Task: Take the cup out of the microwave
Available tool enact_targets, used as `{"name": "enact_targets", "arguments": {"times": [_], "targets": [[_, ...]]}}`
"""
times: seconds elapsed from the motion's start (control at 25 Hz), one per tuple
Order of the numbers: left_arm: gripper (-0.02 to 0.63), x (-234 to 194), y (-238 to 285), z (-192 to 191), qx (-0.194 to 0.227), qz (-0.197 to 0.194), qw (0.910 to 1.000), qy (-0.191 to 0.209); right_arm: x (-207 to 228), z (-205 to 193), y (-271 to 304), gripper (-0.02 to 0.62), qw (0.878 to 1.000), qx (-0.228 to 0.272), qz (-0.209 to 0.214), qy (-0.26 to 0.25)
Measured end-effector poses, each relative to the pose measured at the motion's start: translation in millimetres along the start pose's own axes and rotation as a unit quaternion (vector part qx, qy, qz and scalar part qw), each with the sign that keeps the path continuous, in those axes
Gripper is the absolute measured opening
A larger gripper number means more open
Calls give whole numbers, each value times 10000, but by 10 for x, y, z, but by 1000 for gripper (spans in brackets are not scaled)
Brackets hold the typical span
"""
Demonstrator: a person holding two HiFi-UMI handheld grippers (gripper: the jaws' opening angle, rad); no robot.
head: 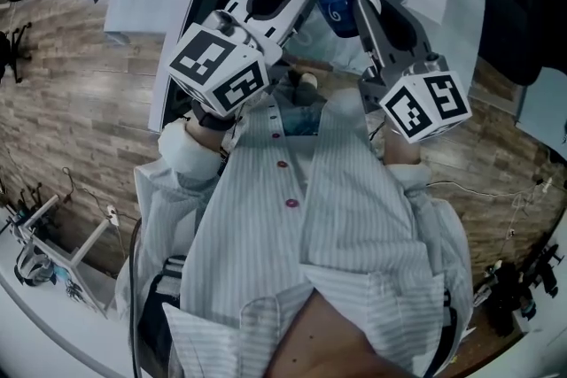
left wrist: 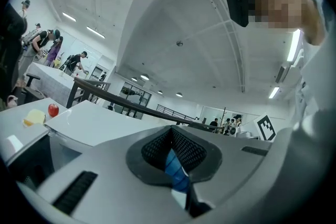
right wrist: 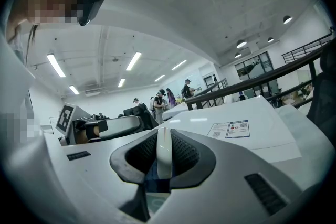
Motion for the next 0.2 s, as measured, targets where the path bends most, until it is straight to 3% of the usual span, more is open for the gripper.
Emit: {"name": "enact_targets", "arguments": {"times": [0.2], "targets": [[9, -50, 17, 152, 120, -82, 9999, 11, 21, 20, -30, 86, 10000, 48, -34, -46]]}}
Point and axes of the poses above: the fingertips, and each gripper's own axes: y forward along the fingers, x to its right, z out of its top, the point moved 3 cm from there along -y, backward along the fingers, and after that the axes turned 7 degrees about z, right-handed, at the moved point
